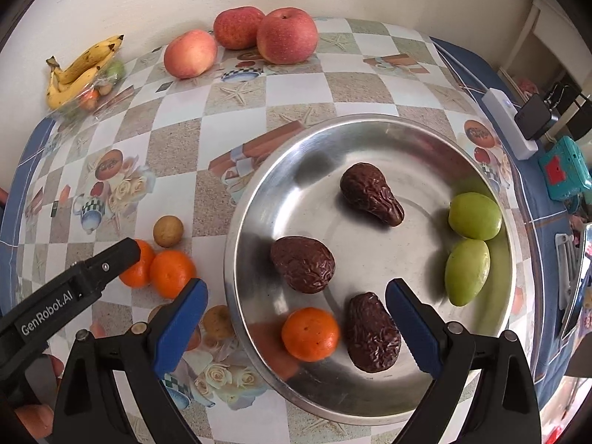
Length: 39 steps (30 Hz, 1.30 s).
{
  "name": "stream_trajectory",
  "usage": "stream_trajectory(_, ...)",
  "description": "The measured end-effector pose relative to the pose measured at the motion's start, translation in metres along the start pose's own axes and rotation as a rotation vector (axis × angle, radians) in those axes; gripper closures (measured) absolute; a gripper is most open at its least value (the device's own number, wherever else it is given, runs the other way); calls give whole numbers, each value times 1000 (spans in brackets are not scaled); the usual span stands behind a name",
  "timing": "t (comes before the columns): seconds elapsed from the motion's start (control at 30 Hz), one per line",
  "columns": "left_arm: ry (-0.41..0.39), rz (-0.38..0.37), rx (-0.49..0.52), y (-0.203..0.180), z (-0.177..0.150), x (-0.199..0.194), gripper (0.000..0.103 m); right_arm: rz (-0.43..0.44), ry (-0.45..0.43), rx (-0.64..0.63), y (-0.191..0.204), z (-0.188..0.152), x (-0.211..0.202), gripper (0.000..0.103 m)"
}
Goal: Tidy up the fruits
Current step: 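Withdraw both open tools from the plate toward the remaining fruits, then grasp a mandarin with the left tool while the right tool grasps a small brown fruit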
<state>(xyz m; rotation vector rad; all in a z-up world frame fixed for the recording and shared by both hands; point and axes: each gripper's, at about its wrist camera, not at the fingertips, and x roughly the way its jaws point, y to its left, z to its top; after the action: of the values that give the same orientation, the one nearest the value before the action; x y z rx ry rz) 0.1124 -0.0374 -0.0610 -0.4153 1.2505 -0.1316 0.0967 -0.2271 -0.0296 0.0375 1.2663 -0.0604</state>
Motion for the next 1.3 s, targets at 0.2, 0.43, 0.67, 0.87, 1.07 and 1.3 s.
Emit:
stream_trajectory(0.2, 0, -21, -1, -3, -1, -3, 65, -1, -4, 7, -3, 1, 0, 6)
stream_trajectory(0.43, -30, -9, -134, 30, 6, -17, 66, 21, -27, 30, 1, 6, -2, 6)
stream_trajectory(0.67, -85, 29, -220, 67, 15, -35, 66, 89, -86, -37, 42, 18, -10, 6)
stream_trajectory(0.87, -101, 50, -238, 83, 22, -38, 65, 125, -95, -156, 86, 23, -5, 6)
stream_trajectory(1.07, -86, 31, -254, 88, 23, -35, 66, 130, -65, -206, 105, 23, 11, 6)
stream_trajectory(1.3, -80, 23, -253, 86, 23, -33, 66, 105, -31, -208, 107, 26, 28, 48)
